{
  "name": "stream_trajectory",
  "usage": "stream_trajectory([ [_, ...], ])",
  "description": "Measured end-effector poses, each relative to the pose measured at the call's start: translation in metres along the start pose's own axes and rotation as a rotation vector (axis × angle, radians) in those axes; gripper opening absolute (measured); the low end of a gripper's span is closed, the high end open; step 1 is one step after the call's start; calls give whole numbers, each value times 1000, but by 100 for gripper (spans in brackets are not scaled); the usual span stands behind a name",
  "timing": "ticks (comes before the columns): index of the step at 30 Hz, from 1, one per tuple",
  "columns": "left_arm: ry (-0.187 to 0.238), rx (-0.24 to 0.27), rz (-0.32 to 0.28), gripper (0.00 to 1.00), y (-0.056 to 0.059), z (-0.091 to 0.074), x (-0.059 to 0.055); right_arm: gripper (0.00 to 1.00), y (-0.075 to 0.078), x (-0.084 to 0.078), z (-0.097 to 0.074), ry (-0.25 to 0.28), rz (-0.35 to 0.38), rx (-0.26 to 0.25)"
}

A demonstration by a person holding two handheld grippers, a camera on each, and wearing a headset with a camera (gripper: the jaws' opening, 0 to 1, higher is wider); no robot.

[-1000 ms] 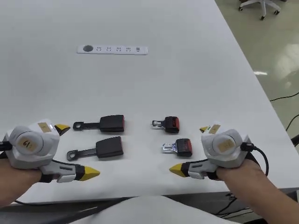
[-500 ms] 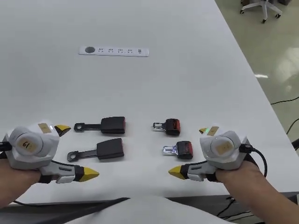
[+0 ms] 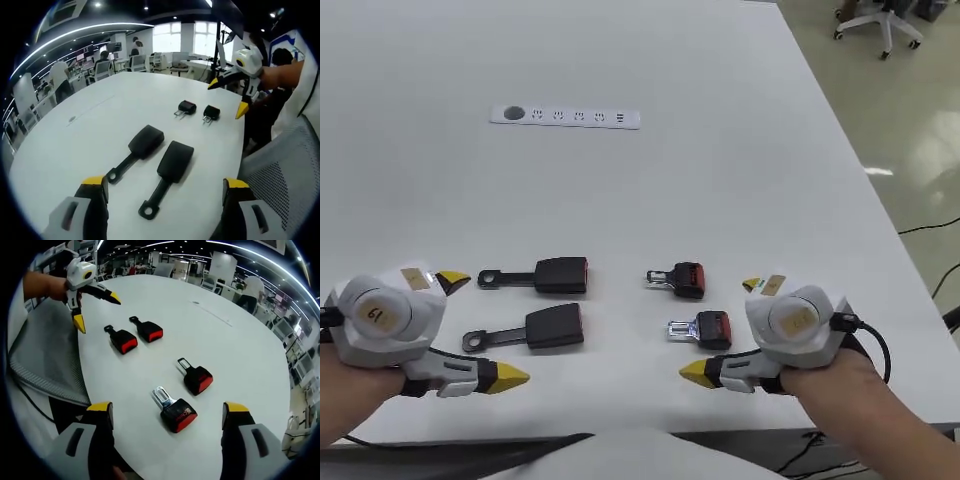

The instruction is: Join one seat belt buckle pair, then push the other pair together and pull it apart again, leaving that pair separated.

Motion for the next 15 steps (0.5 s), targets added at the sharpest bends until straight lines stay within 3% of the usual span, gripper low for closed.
stream_trajectory([
  [15,-4,3,12,89,0,4,2,83,2,0,5,12,-29,8],
])
Point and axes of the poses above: the centre of the closed fingertips' face, and the gripper's own axes: z roughly forward along the fingers, y roughly to its right, x roughly out of its top, the point moved 5 cm from there along -z, roughly backward along the fingers, and after that the axes turned 13 degrees about -x, right-handed, at the moved point
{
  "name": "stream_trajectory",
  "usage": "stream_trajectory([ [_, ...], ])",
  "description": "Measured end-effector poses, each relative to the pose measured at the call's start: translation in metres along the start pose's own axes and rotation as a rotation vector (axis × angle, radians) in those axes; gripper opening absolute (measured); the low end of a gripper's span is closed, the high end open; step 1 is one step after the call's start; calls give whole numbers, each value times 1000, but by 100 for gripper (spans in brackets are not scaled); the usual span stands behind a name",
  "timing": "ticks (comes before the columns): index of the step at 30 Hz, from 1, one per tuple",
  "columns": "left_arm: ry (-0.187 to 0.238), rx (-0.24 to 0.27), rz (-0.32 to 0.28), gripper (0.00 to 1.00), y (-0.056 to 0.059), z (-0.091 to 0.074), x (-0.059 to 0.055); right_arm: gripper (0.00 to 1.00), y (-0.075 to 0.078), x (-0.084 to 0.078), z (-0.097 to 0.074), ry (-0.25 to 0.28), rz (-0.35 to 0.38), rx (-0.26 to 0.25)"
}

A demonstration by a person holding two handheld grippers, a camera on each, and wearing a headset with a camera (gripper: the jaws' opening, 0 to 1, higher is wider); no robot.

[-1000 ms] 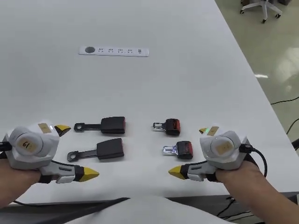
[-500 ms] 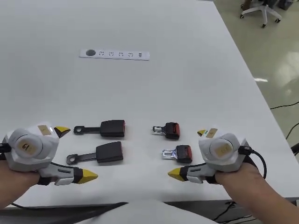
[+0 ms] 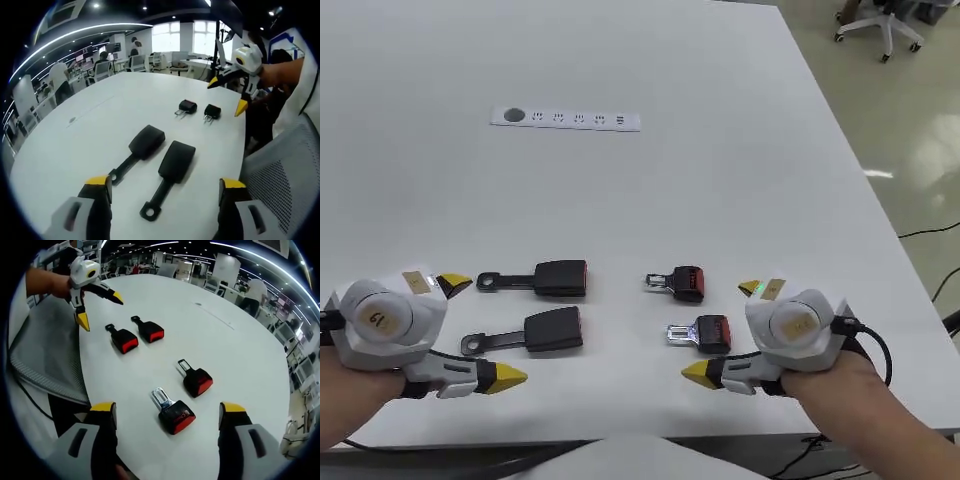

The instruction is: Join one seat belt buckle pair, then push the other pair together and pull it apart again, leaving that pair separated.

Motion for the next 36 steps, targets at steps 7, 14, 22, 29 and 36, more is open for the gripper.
stream_trajectory([
  [7,15,-4,-11,82,-2,3,0,79,0,5,0,28,9,-3],
  [14,16,6,0,83,-2,6,2,78,1,6,3,28,4,3],
  [22,-15,-27,15,74,3,17,-1,72,1,3,9,21,-27,28],
  [29,-116,-79,115,58,5,36,1,59,0,-2,15,4,-107,100],
  [36,-136,-113,125,54,4,47,9,46,11,-13,25,-29,-193,144],
])
Point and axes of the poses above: the centre of the closed fingertips' face, and the gripper's own axes: z roughly forward along the fingers, y roughly to its right, x roughly out of its top, the point moved 5 cm from there along -z, roughly backward along the fingers, and after that the axes turned 13 degrees about -x, right-handed, at the moved point
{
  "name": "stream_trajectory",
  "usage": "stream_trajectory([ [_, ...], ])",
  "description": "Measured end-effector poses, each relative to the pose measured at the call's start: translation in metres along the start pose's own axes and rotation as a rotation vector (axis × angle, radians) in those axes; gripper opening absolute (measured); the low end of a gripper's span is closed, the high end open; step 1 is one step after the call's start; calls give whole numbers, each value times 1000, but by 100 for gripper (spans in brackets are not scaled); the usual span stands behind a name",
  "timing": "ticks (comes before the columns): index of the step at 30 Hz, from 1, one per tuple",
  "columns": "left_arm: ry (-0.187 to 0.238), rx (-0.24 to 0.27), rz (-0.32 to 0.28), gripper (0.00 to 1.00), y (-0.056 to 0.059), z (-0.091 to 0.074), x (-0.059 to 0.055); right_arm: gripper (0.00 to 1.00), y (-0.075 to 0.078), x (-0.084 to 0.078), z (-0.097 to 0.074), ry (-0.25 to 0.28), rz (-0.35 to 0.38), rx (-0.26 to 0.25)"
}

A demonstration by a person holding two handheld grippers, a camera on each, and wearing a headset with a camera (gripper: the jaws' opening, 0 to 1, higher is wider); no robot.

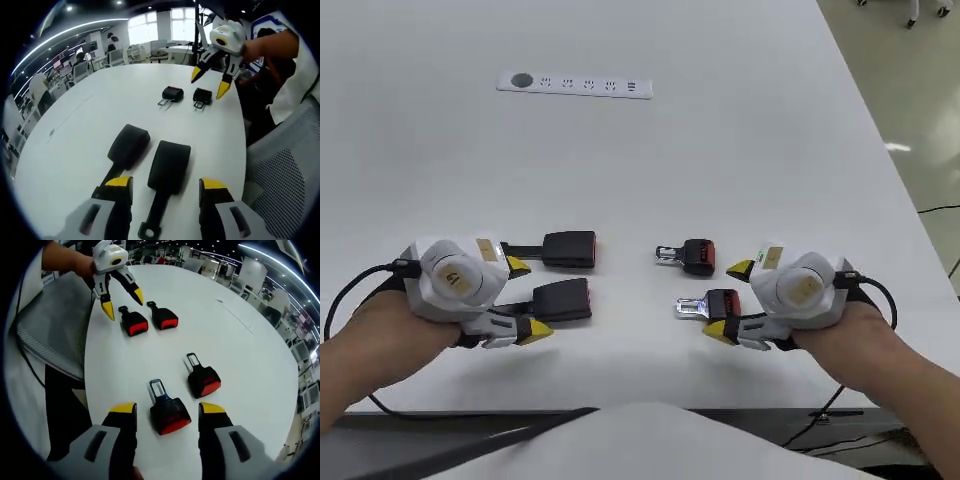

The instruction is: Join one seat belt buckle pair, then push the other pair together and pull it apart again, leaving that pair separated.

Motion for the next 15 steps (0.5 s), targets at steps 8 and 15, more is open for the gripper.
stream_trajectory([
  [8,-61,-51,76,49,-3,13,0,39,7,-10,7,-43,-52,69],
  [15,-111,-94,129,42,-5,21,4,36,5,-14,14,-67,-128,118],
])
Point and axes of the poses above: the centre of the closed fingertips' face, and the gripper's own axes: z roughly forward along the fingers, y roughly to its right, x roughly out of its top, the point moved 5 cm from there along -z, roughly backward along the fingers, and after that the axes turned 13 degrees about -x, right-handed, at the moved point
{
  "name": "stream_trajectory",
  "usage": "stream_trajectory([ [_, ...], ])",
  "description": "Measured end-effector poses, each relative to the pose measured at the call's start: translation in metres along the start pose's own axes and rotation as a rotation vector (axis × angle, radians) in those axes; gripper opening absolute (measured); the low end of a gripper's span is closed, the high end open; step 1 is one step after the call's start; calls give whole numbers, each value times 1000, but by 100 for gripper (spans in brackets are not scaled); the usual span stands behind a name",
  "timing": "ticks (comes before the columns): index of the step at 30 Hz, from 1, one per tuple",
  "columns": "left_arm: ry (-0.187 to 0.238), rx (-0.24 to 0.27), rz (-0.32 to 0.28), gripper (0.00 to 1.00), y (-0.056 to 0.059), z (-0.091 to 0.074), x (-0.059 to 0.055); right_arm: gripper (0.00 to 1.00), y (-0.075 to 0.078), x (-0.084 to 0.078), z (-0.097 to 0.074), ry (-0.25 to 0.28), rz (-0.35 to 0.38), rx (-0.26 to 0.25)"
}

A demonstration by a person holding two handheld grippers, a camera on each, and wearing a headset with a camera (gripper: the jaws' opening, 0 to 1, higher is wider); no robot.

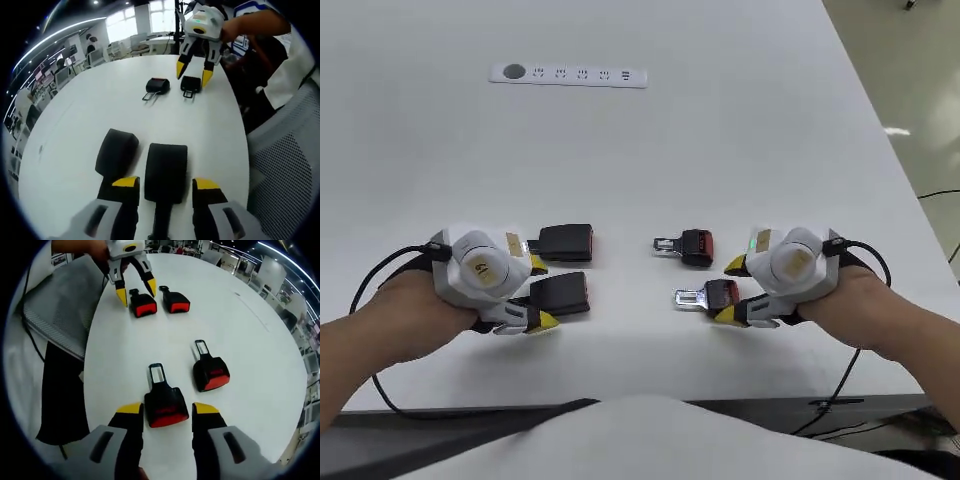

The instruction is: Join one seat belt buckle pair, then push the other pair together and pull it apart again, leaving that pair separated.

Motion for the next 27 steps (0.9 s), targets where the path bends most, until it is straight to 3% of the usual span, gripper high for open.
stream_trajectory([
  [4,-46,-50,40,40,0,6,-1,33,-1,-1,1,-12,-22,19],
  [5,-73,-47,87,40,-1,7,0,33,-1,-1,1,-16,-23,20],
  [6,-77,-47,83,40,0,9,-1,33,-1,-1,2,-19,-24,20],
  [10,-79,-52,85,36,-4,10,0,33,-3,-2,3,-35,-60,15],
  [12,-72,-53,58,36,-7,10,-2,32,-3,-4,6,-42,-76,14],
  [23,-65,-73,53,35,-4,13,-2,32,-2,-3,10,-33,7,81],
  [27,-54,-75,42,35,-4,13,-3,33,-3,0,10,-36,5,75],
])
Point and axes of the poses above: the centre of the closed fingertips' face, and the gripper's own axes: z roughly forward along the fingers, y roughly to its right, x roughly out of its top, the point moved 5 cm from there along -z, roughly backward along the fingers, and after that the axes turned 13 degrees about -x, right-handed, at the moved point
